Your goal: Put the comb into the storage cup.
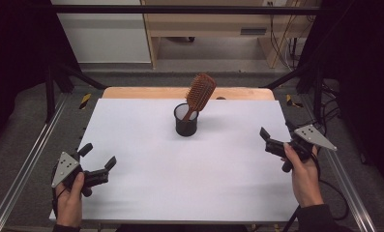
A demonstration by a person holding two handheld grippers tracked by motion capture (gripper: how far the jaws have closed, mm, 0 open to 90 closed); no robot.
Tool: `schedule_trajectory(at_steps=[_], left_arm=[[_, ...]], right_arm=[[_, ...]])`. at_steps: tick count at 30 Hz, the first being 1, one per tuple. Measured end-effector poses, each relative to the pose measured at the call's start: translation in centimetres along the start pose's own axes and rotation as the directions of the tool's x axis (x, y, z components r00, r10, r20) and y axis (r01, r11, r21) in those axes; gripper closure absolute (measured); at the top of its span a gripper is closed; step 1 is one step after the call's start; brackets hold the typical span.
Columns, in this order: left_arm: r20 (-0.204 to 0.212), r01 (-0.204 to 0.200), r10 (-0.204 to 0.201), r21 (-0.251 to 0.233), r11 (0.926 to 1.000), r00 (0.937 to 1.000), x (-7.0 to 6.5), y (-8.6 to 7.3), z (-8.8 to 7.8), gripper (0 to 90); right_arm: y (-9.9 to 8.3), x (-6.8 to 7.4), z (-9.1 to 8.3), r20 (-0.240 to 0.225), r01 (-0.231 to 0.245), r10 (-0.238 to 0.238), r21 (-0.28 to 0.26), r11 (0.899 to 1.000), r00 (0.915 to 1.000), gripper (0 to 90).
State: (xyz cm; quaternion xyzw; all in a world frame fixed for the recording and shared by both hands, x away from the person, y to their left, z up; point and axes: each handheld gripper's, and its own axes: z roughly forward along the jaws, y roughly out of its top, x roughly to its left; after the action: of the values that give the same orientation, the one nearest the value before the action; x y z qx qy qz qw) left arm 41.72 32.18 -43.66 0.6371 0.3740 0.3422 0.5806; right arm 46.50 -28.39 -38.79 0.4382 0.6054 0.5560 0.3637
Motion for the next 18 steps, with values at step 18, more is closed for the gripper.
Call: schedule_trajectory(at_steps=[18], left_arm=[[0.004, 0.018, -0.018, -0.018, 0.9997, 0.9998, 0.4, -0.3, -0.6, 1.3]], right_arm=[[-5.3, 0.6, -1.4, -0.053, -0.016, 0.018, 0.046, 0.999, 0.9984, 3.1]])
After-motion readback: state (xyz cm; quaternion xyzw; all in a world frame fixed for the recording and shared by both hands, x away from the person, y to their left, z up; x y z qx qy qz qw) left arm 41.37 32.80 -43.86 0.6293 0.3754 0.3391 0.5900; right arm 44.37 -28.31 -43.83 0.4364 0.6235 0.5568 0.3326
